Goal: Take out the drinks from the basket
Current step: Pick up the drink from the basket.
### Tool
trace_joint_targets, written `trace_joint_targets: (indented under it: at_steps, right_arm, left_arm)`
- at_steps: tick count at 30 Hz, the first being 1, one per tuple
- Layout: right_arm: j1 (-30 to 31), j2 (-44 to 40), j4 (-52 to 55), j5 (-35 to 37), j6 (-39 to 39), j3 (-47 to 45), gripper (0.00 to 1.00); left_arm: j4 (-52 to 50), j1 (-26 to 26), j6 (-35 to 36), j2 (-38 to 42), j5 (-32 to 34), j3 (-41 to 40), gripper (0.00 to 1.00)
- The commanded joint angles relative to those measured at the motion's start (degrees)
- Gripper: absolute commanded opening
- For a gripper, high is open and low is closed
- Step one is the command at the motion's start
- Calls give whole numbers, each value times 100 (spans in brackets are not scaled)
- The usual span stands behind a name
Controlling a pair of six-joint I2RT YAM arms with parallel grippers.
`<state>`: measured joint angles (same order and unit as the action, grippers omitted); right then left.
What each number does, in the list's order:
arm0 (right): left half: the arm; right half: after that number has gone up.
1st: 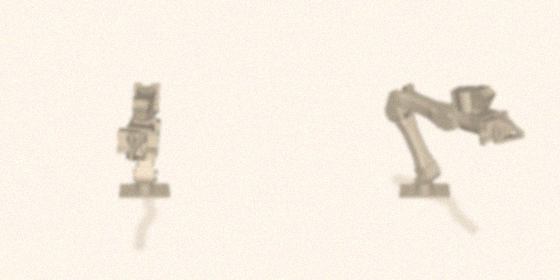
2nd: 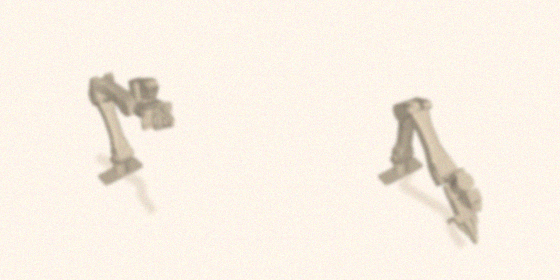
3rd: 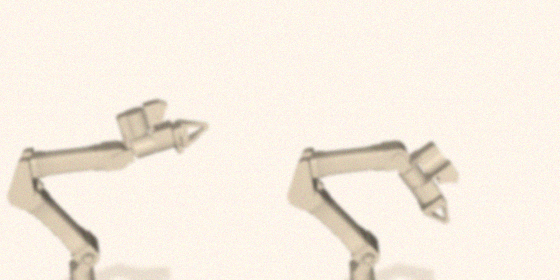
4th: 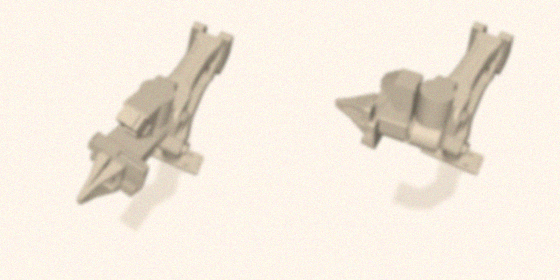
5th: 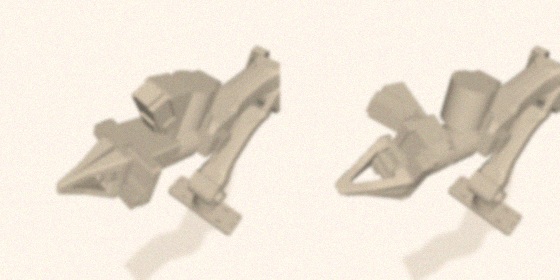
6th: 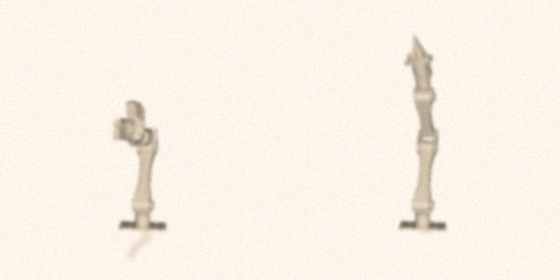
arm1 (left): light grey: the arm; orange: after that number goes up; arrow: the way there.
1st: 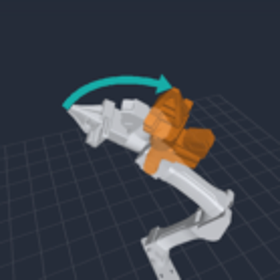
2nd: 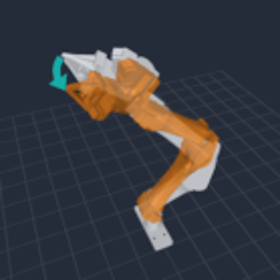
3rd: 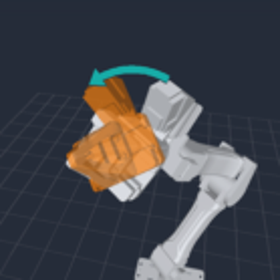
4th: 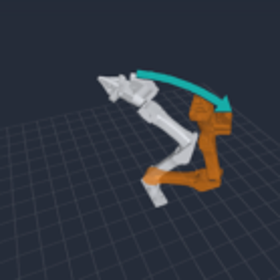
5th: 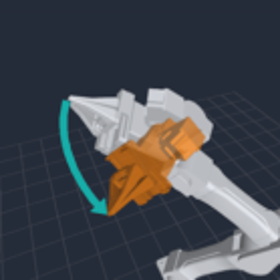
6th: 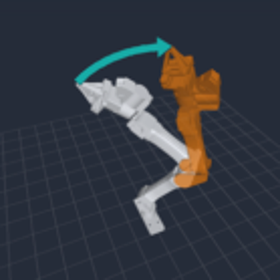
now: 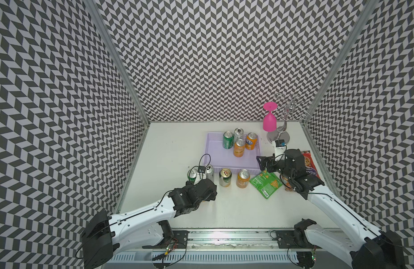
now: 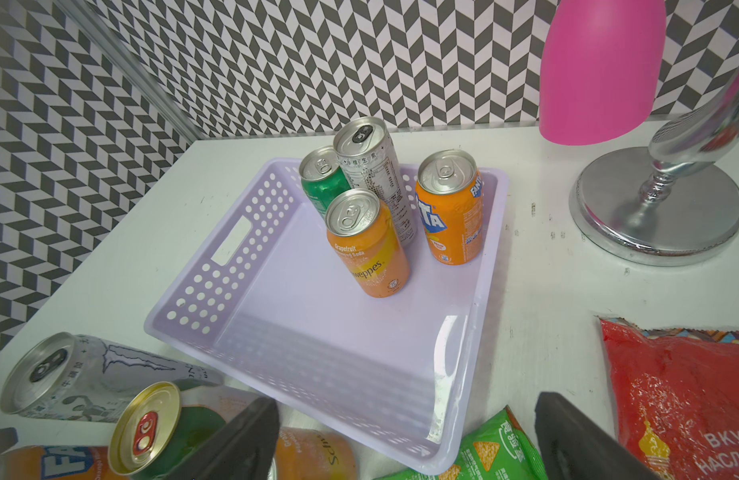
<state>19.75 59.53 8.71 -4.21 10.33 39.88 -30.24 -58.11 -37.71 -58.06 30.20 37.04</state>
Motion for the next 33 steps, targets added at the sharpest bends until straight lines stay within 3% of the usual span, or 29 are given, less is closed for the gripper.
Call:
trace_joint_targets:
  at_steps: [1, 5, 14, 21, 33]
  right_arm:
    - [68, 231, -283, -80, -65, 259, 100]
    - [231, 639, -435, 33, -76, 451, 100]
    - [697, 2080, -402, 390, -166, 1356, 100]
    - [804, 3113, -638, 438, -125, 1876, 100]
    - [879, 4354, -800, 693, -245, 2630, 100]
  left_arm:
    - [-27, 74, 296, 244, 65, 347, 99]
    - [221, 427, 772, 329, -99, 577, 99]
    - [816, 1842, 2070, 90, -1095, 1163, 99]
    - [1054, 2919, 2410, -135, -2397, 1301, 99]
    - [1222, 3155, 2343, -156, -2536, 1115, 99]
